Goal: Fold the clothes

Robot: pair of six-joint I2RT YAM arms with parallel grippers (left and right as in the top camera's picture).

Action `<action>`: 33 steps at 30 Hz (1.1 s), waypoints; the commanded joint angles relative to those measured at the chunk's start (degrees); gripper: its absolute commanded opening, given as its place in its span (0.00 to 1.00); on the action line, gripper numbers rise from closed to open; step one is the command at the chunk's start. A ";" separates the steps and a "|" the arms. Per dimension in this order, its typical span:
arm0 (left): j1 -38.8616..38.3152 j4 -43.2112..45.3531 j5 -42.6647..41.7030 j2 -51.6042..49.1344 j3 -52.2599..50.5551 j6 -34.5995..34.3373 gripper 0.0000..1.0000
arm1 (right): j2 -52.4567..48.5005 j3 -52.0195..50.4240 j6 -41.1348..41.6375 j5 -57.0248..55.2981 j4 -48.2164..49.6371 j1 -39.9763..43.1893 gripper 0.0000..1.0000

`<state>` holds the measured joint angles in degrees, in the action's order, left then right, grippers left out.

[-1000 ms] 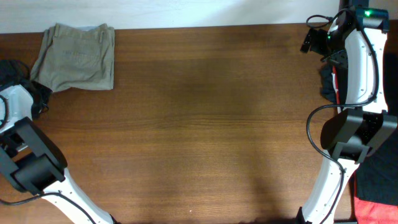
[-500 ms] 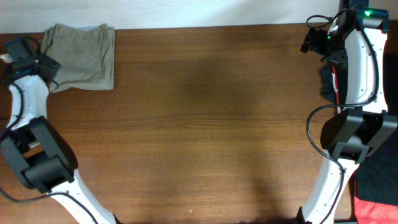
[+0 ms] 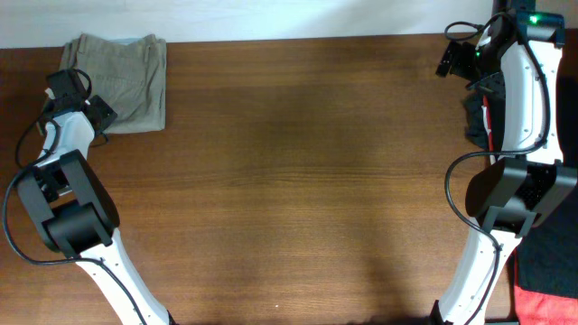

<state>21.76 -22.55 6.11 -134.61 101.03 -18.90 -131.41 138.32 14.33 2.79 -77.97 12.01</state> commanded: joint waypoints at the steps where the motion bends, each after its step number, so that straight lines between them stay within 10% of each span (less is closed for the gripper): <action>1: 0.39 -1.09 1.18 1.09 0.13 2.51 0.01 | 0.55 0.55 -0.39 -0.72 -0.04 0.07 0.99; 33: -3.89 -9.99 -11.37 0.52 0.07 2.47 0.01 | 0.55 0.55 -0.39 -0.72 -0.04 0.07 0.99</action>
<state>18.65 -31.81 -4.32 -133.32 101.36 -17.47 -131.41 138.32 14.31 2.79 -77.97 12.01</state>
